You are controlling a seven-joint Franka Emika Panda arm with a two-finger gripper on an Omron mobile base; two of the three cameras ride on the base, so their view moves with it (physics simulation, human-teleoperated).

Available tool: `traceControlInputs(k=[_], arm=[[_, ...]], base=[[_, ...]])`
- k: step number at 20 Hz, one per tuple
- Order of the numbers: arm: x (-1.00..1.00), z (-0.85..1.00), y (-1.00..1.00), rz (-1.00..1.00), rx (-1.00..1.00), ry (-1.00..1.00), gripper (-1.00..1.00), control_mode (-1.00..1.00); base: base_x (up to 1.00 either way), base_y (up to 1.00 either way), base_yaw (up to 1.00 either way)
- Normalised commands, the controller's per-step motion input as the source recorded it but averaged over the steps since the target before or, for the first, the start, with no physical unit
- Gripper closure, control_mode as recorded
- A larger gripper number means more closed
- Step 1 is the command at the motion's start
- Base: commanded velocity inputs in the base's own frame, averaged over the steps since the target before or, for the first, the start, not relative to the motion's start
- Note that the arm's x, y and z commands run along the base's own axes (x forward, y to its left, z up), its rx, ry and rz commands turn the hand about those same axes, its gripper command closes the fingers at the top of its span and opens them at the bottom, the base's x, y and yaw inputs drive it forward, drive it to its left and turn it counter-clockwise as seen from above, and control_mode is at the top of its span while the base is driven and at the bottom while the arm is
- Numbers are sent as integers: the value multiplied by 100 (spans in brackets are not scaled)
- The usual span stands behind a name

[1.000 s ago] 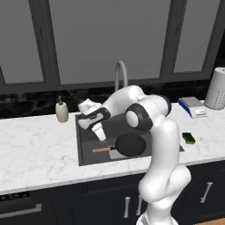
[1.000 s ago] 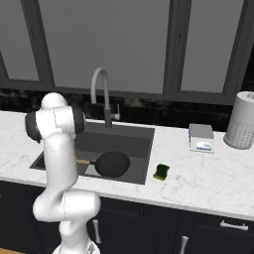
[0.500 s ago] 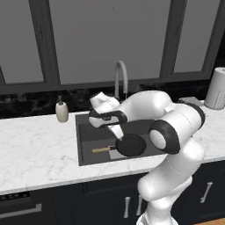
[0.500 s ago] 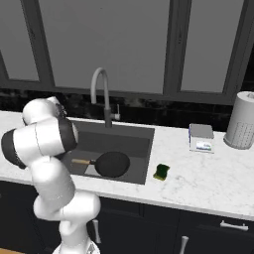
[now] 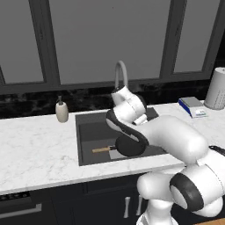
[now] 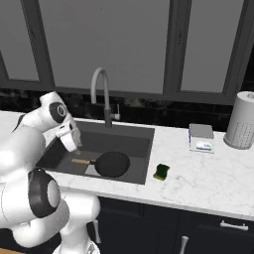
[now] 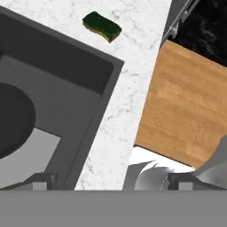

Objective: Pick the pan and sponge and place them into the sink. Then turn on the water.

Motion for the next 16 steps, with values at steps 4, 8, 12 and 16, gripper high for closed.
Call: traceControlInputs(k=[4, 8, 12, 16], arm=[[-53, 64, -100, 23, 3, 0, -100, -100], [-50, 39, -100, 34, 8, 0, -100, -100], [-9, 17, -99, 46, 17, -4, -100, -100], [5, 2, -89, 54, 18, -7, -100, -100]], base=[[0, 0, 0], [0, 0, 0], [0, 0, 0], [0, 0, 0]])
